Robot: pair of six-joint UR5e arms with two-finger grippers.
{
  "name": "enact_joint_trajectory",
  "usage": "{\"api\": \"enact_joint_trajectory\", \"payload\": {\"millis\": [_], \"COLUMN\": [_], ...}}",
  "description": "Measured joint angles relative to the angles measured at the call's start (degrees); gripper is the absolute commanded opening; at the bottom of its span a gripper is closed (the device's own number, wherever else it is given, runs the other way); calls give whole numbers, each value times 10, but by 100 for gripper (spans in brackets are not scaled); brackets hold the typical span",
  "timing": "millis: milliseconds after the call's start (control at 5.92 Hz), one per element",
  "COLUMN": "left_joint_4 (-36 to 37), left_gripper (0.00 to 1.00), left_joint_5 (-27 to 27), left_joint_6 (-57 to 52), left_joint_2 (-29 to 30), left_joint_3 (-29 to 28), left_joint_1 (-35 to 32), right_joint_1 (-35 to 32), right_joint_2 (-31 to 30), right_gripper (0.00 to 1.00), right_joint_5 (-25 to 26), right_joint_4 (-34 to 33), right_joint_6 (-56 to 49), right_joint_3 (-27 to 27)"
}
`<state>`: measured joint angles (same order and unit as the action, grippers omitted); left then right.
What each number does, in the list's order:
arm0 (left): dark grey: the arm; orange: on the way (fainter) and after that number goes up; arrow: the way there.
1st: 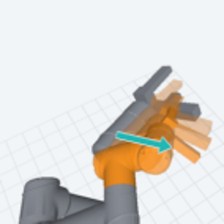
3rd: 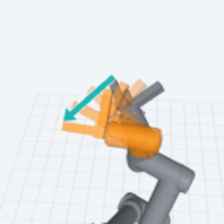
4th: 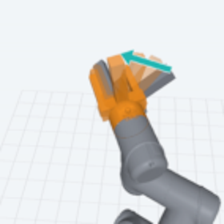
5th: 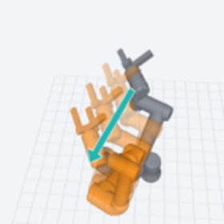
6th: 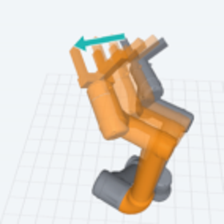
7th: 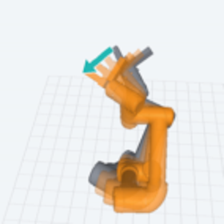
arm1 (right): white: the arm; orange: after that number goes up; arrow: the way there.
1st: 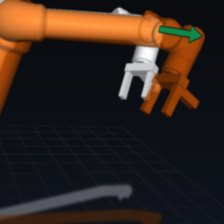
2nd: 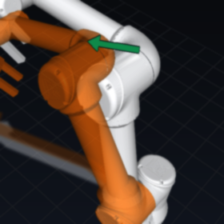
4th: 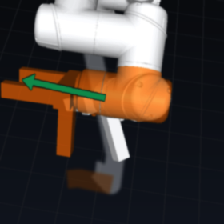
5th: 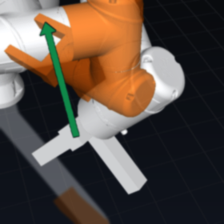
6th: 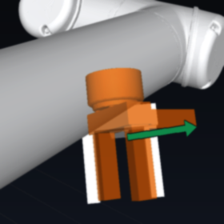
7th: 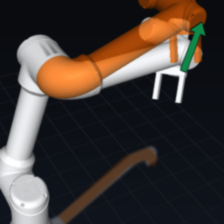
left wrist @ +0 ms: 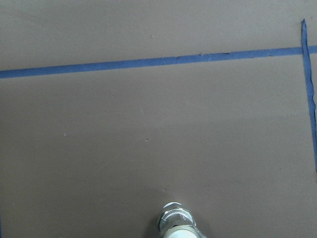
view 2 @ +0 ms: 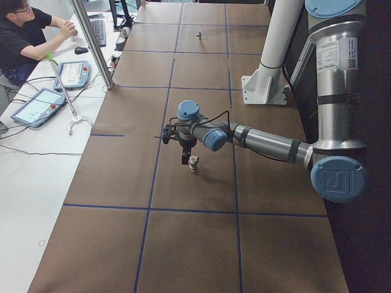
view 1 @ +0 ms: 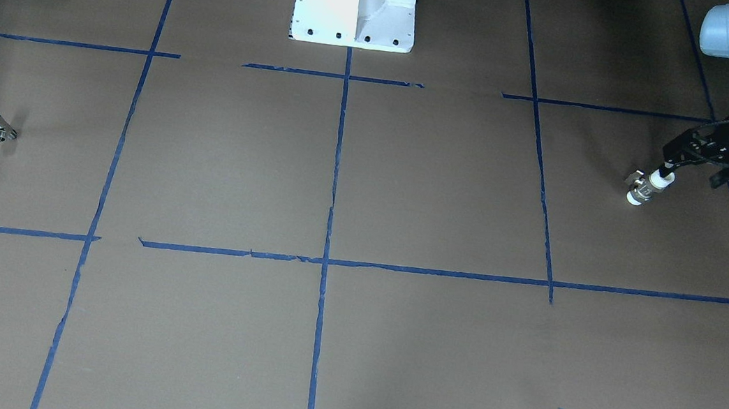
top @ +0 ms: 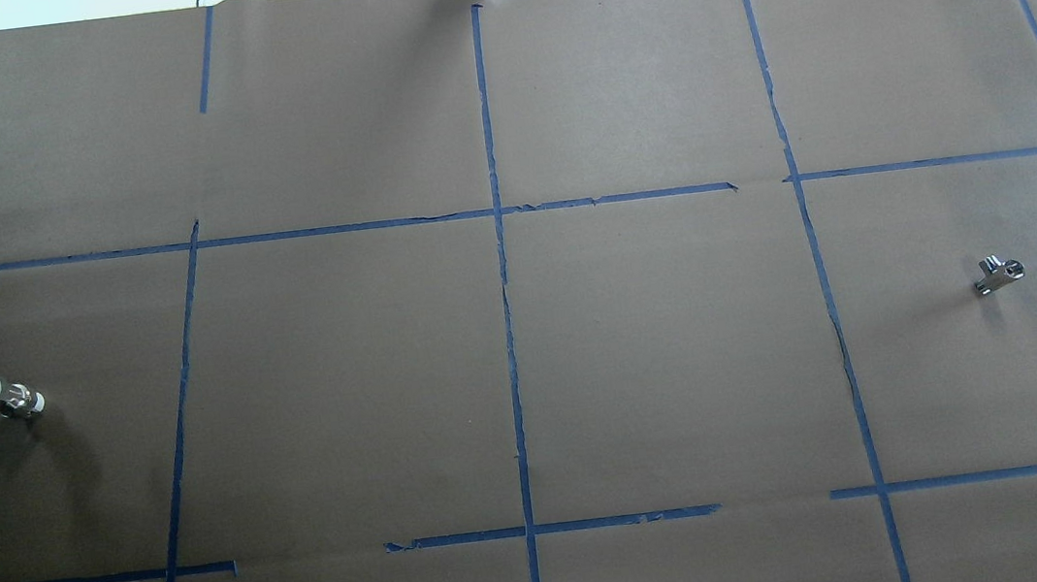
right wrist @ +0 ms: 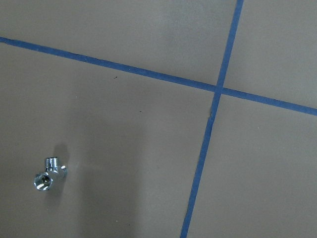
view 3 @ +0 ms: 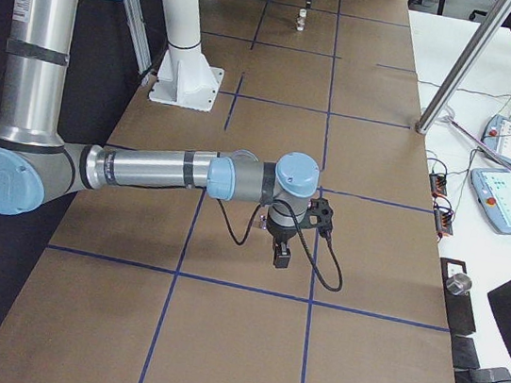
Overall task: Assemble PPR valve and pipe with both arms
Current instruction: 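Lower the left gripper onto the white PPR pipe fitting and grasp it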
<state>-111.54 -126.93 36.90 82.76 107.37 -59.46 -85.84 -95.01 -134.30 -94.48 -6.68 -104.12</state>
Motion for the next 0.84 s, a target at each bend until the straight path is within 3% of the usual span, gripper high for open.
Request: {"api": "enact_joint_trajectory", "payload": {"millis": [675,844], "left_joint_4": [-3,-3], "left_gripper": [99,48], "left_joint_5": [2,2], "left_joint_6": [1,0], "left_joint_2": [-4,-4], "left_joint_3": [-13,-15], "left_joint_1": [30,32], "right_joint_1": [3,3], "right_joint_2": [-2,-3], "right_gripper": [100,100], "right_joint_5": [0,0], "right_joint_4": [-1,-1], "right_joint_6": [0,0], "right_joint_3": [2,2]}}
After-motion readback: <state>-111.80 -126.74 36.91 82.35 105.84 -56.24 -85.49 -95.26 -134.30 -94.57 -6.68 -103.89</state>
